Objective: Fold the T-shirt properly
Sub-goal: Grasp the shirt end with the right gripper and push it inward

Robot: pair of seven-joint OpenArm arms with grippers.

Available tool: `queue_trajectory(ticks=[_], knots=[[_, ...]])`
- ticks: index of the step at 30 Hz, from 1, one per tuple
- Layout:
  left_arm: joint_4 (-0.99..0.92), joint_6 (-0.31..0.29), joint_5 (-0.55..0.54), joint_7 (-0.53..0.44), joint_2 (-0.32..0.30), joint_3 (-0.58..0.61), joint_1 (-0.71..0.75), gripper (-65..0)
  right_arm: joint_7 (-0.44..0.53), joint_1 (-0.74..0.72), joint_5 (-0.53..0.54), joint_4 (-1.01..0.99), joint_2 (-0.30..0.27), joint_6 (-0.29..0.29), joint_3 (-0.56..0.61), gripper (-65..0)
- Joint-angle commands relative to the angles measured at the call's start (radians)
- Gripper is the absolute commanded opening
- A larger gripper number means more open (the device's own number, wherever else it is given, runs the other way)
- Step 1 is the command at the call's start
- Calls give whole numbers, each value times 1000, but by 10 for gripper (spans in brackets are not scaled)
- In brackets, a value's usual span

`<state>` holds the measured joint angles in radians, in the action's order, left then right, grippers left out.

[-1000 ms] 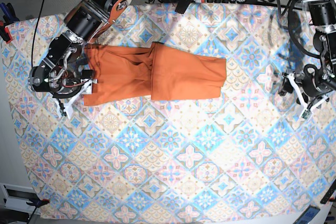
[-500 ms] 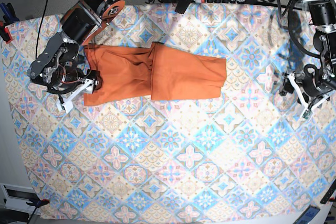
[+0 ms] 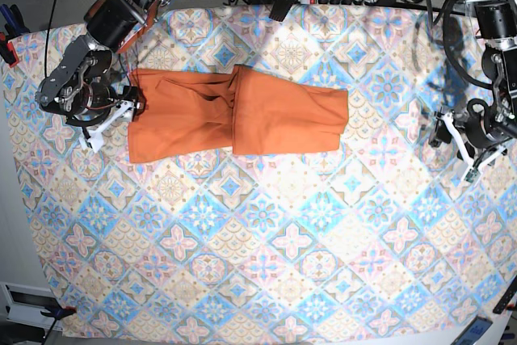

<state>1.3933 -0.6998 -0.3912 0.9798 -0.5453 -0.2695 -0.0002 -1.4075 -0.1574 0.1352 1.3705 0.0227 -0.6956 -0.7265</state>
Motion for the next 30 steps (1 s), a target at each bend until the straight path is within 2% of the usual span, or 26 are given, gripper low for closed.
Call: queue_trajectory(ticks=[1, 13, 21, 27, 30], knots=[[16, 2, -5, -17, -19, -4, -14, -235, 11, -21, 14, 14, -17, -3, 2, -222], [16, 2, -5, -17, -3, -4, -1, -235, 11, -28, 16, -171, -11, -3, 11, -222], [16, 2, -5, -19, 0, -6, 18, -235, 11, -60, 17, -159, 4, -3, 12, -223], [16, 2, -5, -20, 0, -6, 18, -235, 11, -72, 19, -70, 7, -3, 12, -223], [16, 2, -5, -19, 0, -6, 18, -235, 11, -72, 51, -58, 23, -3, 12, -223]])
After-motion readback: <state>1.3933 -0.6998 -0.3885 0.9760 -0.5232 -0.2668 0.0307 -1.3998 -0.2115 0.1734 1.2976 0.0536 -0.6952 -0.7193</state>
